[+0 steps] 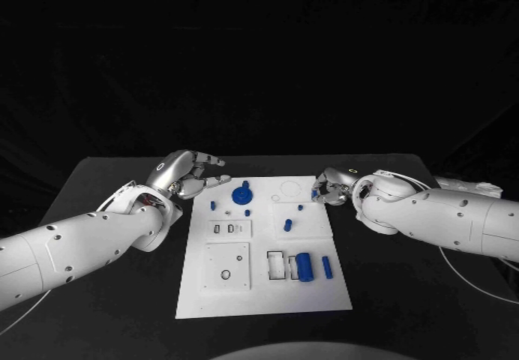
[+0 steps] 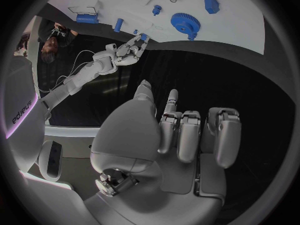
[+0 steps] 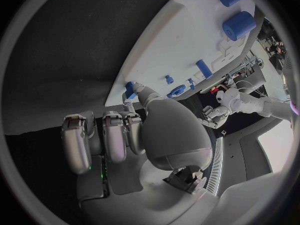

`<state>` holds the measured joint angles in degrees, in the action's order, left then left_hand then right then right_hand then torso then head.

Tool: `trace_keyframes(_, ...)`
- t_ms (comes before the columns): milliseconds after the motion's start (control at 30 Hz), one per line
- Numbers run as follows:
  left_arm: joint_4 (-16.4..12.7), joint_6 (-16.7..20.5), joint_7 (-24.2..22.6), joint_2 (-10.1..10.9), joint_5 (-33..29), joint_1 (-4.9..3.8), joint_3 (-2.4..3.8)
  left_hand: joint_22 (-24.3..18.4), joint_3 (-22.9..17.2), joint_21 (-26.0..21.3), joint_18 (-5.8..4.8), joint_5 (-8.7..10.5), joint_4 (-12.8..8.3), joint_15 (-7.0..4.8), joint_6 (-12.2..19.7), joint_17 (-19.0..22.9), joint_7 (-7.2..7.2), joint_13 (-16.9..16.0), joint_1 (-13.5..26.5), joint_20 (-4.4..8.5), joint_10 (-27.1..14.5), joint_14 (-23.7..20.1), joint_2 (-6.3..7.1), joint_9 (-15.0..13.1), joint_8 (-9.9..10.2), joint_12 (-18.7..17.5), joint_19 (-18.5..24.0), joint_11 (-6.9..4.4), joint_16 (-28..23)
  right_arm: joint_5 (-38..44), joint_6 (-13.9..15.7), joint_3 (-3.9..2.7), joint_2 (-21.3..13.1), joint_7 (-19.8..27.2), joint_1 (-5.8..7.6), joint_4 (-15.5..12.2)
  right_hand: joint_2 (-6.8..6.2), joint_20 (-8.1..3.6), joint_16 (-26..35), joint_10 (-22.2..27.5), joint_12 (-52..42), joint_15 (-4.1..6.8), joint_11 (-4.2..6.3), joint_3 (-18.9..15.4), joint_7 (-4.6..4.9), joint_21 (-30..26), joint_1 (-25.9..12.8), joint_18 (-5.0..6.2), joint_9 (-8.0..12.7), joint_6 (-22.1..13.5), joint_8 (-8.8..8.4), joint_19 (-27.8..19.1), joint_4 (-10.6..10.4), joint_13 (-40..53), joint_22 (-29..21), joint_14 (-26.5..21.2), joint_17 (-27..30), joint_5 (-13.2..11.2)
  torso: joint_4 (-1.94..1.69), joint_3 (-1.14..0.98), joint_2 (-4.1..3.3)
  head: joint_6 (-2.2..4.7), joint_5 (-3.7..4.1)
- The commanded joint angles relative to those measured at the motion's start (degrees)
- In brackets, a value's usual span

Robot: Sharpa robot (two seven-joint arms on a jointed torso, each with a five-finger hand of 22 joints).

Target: Assemble the parts on the task board

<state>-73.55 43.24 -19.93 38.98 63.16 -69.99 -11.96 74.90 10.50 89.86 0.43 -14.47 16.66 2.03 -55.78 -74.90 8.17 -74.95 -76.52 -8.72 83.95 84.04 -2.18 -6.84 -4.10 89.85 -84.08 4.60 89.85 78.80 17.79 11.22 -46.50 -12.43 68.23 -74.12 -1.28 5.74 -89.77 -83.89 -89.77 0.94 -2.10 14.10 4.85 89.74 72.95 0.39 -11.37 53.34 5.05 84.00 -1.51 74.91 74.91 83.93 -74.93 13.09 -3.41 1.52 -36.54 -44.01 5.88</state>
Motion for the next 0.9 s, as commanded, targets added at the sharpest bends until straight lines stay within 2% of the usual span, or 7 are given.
trace_keyframes(33,-0.1,0.2,-0.6,-0.1,0.0,-0.03,0.04,15.1,0.3,0.1,-0.43,0.11,0.1,0.40,0.1,-15.1,0.29,-15.1,-0.1,-0.34,6.1,6.0,-0.58,0.1,0.2,0.1,-5.9,0.33,0.1,1.0,-0.8,0.03,0.0,-0.1,-0.08,-0.1,0.82,-0.66,-0.2,-6.1,-0.2,0.53,0.61,0.4,-0.26,0.3,0.3,-0.39,0.0,1.4,0.44,6.0,0.1,15.1,15.1,6.1,-15.1,0.0,-0.03,-0.01,-0.01,0.00,0.04)
trace_keyframes(200,-0.1,0.3,-0.6,-0.1,0.0,-0.03,0.04,15.1,0.3,0.1,-0.43,0.11,0.1,0.40,0.1,-15.1,0.29,-15.1,-0.1,-0.34,6.1,6.0,-0.58,0.1,0.2,0.1,-5.9,0.33,0.1,1.2,0.1,0.03,0.0,0.3,-0.08,-0.2,1.23,-0.88,-0.2,-6.1,-0.2,0.78,0.99,0.8,-0.68,0.3,1.0,-0.39,0.0,3.5,0.92,6.0,0.5,15.1,15.1,6.1,-15.1,0.2,-0.06,-0.02,0.03,-0.02,0.03)
trace_keyframes(333,-0.1,0.3,-0.6,-0.1,0.0,-0.03,0.04,15.1,0.3,0.1,-0.43,0.11,0.1,0.40,0.1,-15.1,0.29,-15.1,-0.1,-0.34,6.1,6.0,-0.58,0.1,0.2,0.1,-5.9,0.33,0.1,1.2,1.1,0.03,-0.1,0.6,-0.09,-0.4,1.28,-0.92,-0.2,-6.1,-0.2,0.82,1.06,0.9,-0.75,0.3,1.2,-0.39,0.0,3.7,0.92,6.0,0.6,15.1,15.1,6.1,-15.1,0.3,-0.07,-0.03,0.02,-0.04,0.01)
trace_keyframes(500,0.0,0.3,-0.6,-0.1,0.0,-0.03,0.04,15.1,0.3,0.1,-0.43,0.11,0.1,0.40,0.1,-15.1,0.29,-15.1,-0.1,-0.34,6.1,6.0,-0.58,0.1,0.2,0.1,-5.9,0.33,0.1,0.2,4.4,0.02,-0.3,1.9,-0.08,-1.2,1.16,-0.99,-0.2,-6.1,-0.2,0.88,1.06,1.0,-0.68,0.3,1.4,-0.39,0.1,4.1,0.90,6.0,0.8,15.1,15.1,6.1,-15.1,0.4,-0.06,-0.03,0.09,0.25,-0.17)
trace_keyframes(633,0.1,0.2,-0.6,-0.2,0.0,-0.03,0.04,15.1,0.3,0.1,-0.43,0.11,0.1,0.40,0.1,-15.1,0.29,-15.1,-0.1,-0.34,6.1,6.0,-0.58,0.1,0.2,0.1,-5.9,0.33,0.1,-2.9,8.3,-0.14,-0.8,3.6,0.24,-3.3,1.00,-1.06,-0.2,-6.1,-0.2,0.92,0.87,0.9,-0.38,0.3,1.5,-0.39,0.2,4.7,0.91,6.0,1.0,15.1,15.1,6.1,-15.1,0.6,-0.06,-0.04,0.07,0.39,-0.48)
trace_keyframes(733,0.2,0.2,-0.6,-0.2,0.0,-0.03,0.04,15.1,0.3,0.1,-0.43,0.11,0.1,0.40,0.1,-15.1,0.29,-15.1,-0.1,-0.34,6.1,6.0,-0.58,0.1,0.2,0.1,-5.9,0.33,0.1,-4.7,9.7,-0.24,-1.0,4.3,1.00,-5.0,0.94,-1.07,-0.2,-6.1,-0.2,0.90,0.71,0.9,-0.18,0.3,1.6,-0.39,0.2,5.0,0.92,6.0,1.0,15.1,15.1,6.1,-15.1,0.7,-0.13,-0.02,0.07,0.31,-0.45)
trace_keyframes(900,0.4,0.2,-0.6,-0.4,0.0,-0.02,0.03,15.1,0.3,0.1,-0.43,0.11,0.1,0.40,0.1,-15.1,0.29,-15.1,-0.1,-0.34,6.1,6.0,-0.58,0.1,0.2,0.1,-5.9,0.33,0.1,-6.2,10.1,-0.32,-1.3,4.5,2.66,-8.8,0.79,-1.06,-0.2,-6.1,-0.2,0.85,0.53,0.8,0.07,0.3,1.5,-0.39,0.3,5.1,0.84,6.0,1.1,15.1,15.1,6.1,-15.1,0.6,-0.16,0.07,-0.01,0.07,-0.54)
